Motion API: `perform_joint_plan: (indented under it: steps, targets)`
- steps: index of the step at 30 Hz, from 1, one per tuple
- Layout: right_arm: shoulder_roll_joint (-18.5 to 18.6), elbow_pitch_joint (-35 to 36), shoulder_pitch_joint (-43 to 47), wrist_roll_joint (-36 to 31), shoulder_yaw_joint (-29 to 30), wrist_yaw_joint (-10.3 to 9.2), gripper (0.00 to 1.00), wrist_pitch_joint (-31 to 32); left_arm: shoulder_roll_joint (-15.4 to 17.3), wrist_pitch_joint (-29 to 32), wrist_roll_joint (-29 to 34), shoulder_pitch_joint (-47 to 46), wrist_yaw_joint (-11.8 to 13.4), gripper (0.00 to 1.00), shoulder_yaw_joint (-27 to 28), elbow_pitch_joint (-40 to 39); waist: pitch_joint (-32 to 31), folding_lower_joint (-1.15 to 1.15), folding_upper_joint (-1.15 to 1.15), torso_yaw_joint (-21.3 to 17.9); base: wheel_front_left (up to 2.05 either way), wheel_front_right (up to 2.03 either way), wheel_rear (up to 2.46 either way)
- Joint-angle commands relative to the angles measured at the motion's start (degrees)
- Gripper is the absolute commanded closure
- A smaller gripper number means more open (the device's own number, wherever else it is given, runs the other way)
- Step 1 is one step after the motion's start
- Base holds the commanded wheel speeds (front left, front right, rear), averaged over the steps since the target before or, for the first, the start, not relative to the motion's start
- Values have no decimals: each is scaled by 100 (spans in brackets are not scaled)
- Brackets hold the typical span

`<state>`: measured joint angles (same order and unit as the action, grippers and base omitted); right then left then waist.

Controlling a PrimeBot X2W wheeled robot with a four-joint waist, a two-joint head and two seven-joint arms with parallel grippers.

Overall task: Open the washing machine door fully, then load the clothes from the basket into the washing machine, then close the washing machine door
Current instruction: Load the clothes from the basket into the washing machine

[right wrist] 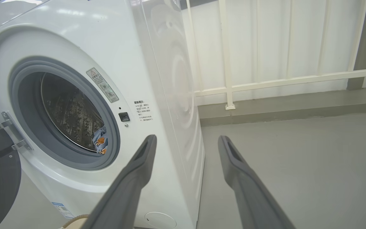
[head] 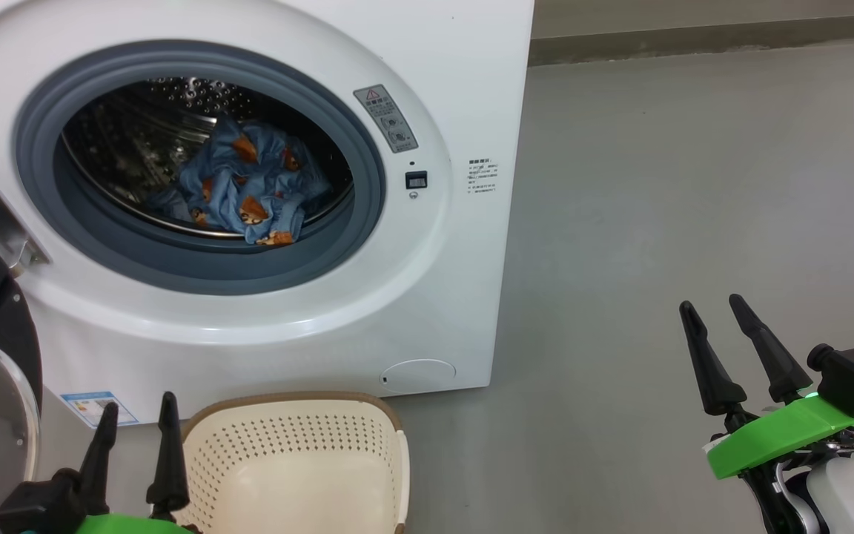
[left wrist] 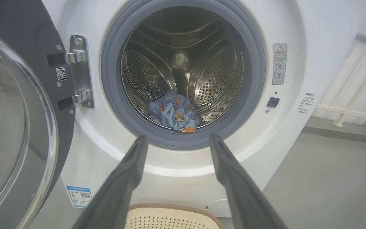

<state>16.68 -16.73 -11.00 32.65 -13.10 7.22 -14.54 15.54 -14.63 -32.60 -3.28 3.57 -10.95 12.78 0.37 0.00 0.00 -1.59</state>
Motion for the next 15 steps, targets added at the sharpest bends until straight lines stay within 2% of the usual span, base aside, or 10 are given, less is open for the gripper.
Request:
perform_joint_plan:
  steps: [1,15]
  targets:
    - [110,119,-54,0,-114,26,0,-46,121,-37,68,-126,-4,0,222,-123,4,0,0,-4,0,0,0]
    - [97,92,-89,-4,-138,26,0,-46,20,-37,232,-192,-56,0,308,-82,18,0,0,5,0,0,0]
